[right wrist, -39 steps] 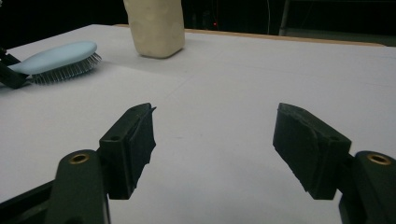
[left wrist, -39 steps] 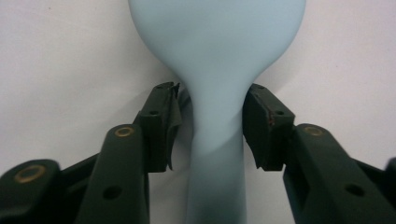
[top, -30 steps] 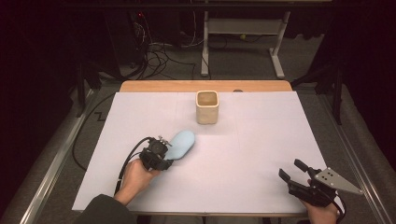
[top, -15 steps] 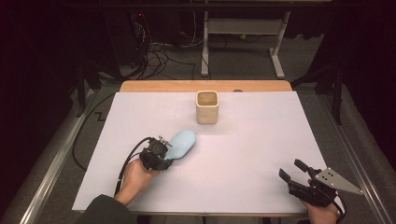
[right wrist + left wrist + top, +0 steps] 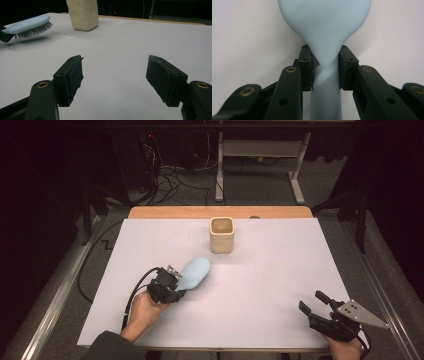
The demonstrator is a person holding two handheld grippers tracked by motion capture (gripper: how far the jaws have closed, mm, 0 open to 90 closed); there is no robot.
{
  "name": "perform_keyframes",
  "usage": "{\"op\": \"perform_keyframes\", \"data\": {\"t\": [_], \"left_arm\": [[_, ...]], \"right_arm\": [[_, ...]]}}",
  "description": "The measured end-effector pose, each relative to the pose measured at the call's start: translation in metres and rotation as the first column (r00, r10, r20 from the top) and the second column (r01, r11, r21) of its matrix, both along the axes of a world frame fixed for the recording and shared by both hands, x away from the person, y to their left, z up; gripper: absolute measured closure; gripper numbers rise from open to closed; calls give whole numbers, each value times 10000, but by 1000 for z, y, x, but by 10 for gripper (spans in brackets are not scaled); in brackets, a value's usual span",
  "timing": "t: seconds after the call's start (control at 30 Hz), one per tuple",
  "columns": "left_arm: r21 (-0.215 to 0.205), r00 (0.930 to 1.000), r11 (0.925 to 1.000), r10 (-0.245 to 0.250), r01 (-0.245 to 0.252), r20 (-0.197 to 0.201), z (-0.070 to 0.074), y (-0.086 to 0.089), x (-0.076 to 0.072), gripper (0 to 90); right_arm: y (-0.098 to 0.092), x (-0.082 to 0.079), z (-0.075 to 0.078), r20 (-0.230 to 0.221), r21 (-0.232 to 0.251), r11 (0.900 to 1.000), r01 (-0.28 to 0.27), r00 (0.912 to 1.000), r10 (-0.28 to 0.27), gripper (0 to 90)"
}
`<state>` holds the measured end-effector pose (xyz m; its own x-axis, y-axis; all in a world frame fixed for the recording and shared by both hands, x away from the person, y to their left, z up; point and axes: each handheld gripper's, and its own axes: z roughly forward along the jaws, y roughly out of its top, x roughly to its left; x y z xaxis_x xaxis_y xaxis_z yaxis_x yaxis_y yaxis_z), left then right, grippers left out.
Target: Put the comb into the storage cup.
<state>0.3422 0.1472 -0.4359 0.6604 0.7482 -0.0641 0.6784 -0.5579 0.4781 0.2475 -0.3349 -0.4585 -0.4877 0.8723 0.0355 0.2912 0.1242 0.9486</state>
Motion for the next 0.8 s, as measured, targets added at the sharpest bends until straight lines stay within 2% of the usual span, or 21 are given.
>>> {"op": "perform_keyframes", "data": {"t": [0.37,0.6,0.8], "left_arm": [[-644,9995,9979,-25,44,302,7,10,-10,691],[-1128,9985,9936,-3,64,542,13,16,-19,691],[-1385,9972,9903,6,98,752,14,21,-28,691]], "right_arm": [[1,1,0,-36,41,10000,-35,10000,35,299],[2,1,0,-15,-3,10000,-35,10000,35,298],[2,0,1,40,-137,9999,19,10000,-19,294]]}}
